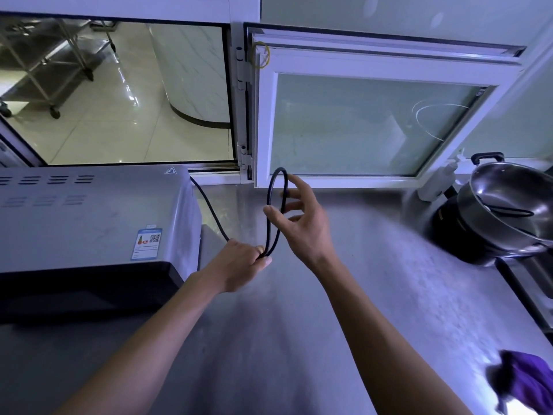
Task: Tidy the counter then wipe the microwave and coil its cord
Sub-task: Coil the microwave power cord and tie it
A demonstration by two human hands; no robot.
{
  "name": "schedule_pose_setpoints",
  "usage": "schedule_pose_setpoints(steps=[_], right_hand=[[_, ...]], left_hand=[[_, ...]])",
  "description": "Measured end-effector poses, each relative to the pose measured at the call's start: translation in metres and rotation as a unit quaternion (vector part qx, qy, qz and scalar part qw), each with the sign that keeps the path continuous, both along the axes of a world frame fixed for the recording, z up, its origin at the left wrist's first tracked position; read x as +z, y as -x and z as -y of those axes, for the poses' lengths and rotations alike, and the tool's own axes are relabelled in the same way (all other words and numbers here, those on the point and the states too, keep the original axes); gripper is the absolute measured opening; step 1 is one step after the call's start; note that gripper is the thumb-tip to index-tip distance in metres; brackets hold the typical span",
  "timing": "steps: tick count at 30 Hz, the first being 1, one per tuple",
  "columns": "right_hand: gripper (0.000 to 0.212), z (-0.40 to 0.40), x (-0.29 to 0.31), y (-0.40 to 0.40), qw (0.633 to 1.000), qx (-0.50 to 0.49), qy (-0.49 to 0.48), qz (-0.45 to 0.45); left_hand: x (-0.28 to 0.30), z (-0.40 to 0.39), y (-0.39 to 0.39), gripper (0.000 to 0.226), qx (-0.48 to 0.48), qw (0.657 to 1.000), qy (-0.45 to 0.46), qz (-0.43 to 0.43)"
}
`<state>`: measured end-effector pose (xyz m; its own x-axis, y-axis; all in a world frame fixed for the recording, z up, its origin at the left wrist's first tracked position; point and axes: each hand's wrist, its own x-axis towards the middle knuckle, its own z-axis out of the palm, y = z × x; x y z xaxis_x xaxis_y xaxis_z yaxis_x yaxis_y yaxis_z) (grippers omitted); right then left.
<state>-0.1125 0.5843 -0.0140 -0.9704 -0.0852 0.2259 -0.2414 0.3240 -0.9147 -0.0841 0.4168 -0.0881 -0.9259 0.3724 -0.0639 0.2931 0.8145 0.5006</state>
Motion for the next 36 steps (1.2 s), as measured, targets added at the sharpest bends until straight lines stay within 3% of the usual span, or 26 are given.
schedule_pose_setpoints(steps=[7,13,15,19,22,25,27,30,36], right_hand=[[0.065,-0.01,-0.006,0.008,0.989,-0.123,0.066,0.056],[0.074,-0.022,-0.01,0.013,0.975,-0.169,0.105,0.098],[0.074,-0.026,-0.014,0.014,0.973,-0.175,0.1,0.112],[0.056,-0.035,-0.022,0.015,0.967,-0.161,0.102,0.168],[0.068,-0.042,-0.031,0.019,0.97,-0.137,0.038,0.197],[0.066,-0.045,-0.033,0.014,0.977,-0.143,-0.132,0.083],[0.057,-0.046,-0.031,0.009,0.946,-0.13,-0.287,-0.079],[0.049,-0.047,-0.038,0.002,0.885,-0.03,-0.38,-0.267],[0.057,-0.047,-0.057,0.001,0.848,0.11,-0.422,-0.301]], left_hand=[[-0.016,0.009,-0.015,0.015,0.029,0.989,-0.016,-0.142],[-0.027,0.014,-0.02,0.019,0.069,0.947,-0.06,-0.307],[-0.027,0.015,-0.02,0.023,0.077,0.94,-0.062,-0.327],[-0.022,0.013,-0.022,0.029,0.061,0.947,-0.082,-0.304],[-0.018,0.014,-0.021,0.026,0.043,0.952,-0.084,-0.293],[-0.015,0.012,-0.018,0.02,0.03,0.957,-0.076,-0.279],[-0.016,0.009,-0.016,0.02,0.033,0.96,-0.078,-0.268],[-0.017,0.007,-0.013,0.021,0.044,0.964,-0.077,-0.252],[-0.016,0.003,-0.011,0.024,0.036,0.973,-0.064,-0.219]])
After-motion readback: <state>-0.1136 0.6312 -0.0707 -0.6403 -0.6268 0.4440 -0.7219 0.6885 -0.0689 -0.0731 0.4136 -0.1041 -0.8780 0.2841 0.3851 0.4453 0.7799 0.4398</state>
